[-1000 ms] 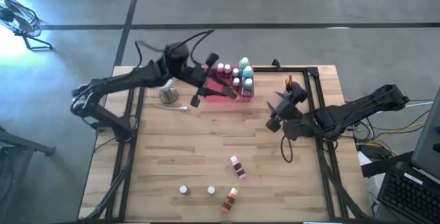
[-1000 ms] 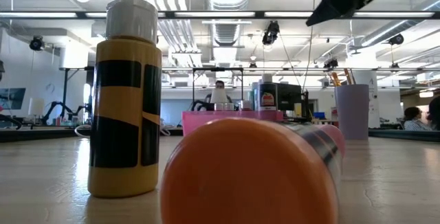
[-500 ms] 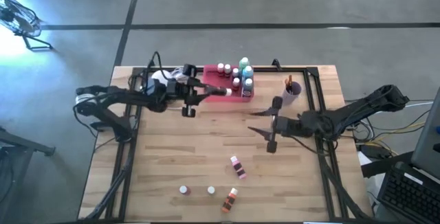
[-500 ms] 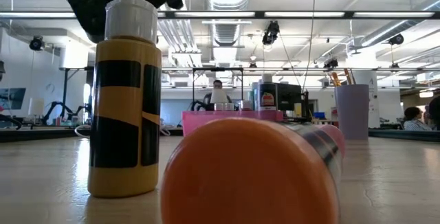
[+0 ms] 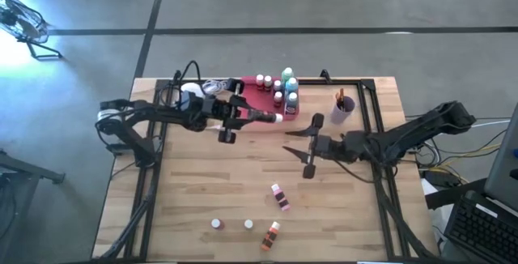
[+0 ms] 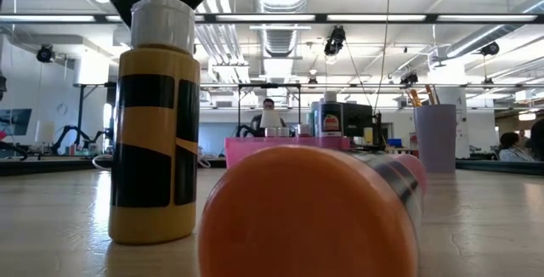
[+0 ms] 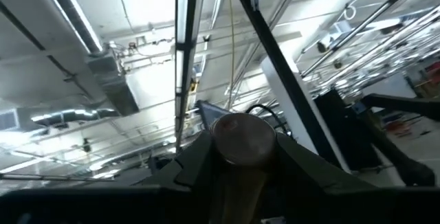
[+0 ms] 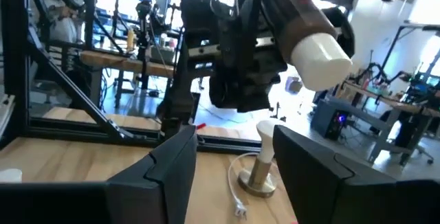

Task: Pick & Place Paint Supplies
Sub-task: Put the dark brown black paint bottle into the pink bin

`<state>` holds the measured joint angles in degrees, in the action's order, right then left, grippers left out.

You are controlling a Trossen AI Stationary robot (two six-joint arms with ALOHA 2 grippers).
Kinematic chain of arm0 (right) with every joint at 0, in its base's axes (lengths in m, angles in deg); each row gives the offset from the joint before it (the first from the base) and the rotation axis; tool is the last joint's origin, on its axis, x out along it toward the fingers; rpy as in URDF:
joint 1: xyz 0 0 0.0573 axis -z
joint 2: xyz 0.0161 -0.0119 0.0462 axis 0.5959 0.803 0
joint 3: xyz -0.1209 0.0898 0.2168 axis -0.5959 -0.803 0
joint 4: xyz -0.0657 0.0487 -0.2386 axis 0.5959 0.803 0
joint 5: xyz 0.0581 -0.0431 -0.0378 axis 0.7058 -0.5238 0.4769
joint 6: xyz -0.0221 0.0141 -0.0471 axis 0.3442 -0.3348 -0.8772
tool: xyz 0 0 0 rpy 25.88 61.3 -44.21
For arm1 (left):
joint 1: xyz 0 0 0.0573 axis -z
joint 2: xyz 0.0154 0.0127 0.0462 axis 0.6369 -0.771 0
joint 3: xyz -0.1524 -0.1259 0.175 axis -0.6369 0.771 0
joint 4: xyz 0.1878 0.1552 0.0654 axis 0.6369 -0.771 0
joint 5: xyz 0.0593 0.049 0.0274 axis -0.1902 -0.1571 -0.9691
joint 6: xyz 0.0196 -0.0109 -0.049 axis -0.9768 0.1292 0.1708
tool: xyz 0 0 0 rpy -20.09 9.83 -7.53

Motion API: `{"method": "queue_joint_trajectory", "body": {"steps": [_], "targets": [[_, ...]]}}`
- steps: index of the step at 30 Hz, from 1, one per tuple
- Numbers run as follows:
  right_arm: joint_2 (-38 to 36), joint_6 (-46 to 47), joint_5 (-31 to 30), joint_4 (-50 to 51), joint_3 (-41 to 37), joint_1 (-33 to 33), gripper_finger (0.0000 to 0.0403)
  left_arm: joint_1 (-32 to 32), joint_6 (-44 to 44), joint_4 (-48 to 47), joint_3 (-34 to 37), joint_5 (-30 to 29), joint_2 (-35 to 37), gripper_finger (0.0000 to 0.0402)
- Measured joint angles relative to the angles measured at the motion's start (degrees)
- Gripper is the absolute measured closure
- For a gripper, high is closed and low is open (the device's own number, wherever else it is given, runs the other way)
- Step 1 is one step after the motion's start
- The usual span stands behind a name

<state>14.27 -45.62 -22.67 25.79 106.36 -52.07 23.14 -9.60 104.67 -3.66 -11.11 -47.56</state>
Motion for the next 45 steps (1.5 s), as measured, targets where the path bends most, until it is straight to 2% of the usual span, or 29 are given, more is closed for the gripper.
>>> {"method": "queue_joint_trajectory", "body": {"steps": [3,8,14,18,25,29,32,35,38,40,45], "targets": [[0.78,1.78,-0.09,0.50,0.45,0.00,0.0219,0.08,3.37,-0.02,-0.27,1.87,-0.06,0.0276],[0.34,5.43,-1.51,7.62,2.42,0.02,0.0219,0.11,7.34,-0.02,-0.17,5.76,0.34,0.0276],[0.23,11.69,-10.96,24.36,7.98,0.02,0.0205,0.15,5.25,-3.99,-0.74,11.66,0.46,0.0276],[0.23,21.91,-12.93,39.54,11.57,0.02,0.0197,0.13,-2.02,-8.10,-0.88,13.09,1.03,0.0276],[-0.16,42.27,-12.86,61.05,13.00,-0.99,0.0193,1.20,-30.19,-17.11,-0.55,13.31,2.08,0.0276],[-1.81,49.07,-12.93,63.49,11.00,-2.06,0.0201,3.57,-47.36,-24.11,-0.53,6.84,2.15,0.0276],[-4.21,50.82,-15.26,62.87,10.25,-3.45,0.0209,5.98,-62.88,-32.98,-1.15,-2.34,2.15,0.0276],[-7.17,50.58,-20.28,60.48,9.85,-5.44,0.0216,8.58,-77.13,-40.98,-2.43,-12.80,2.15,0.0276],[-9.76,46.17,-22.98,52.73,8.87,-6.95,0.0222,10.65,-85.99,-47.36,-3.88,-20.30,2.15,0.0276],[-11.14,42.64,-20.69,46.27,7.64,-7.26,0.0224,11.43,-89.18,-49.69,-4.72,-22.90,2.15,0.0276],[-12.17,38.23,-8.33,31.97,4.75,-7.24,0.0219,12.80,-98.78,-50.27,-5.67,-28.98,2.15,0.0276]]}}
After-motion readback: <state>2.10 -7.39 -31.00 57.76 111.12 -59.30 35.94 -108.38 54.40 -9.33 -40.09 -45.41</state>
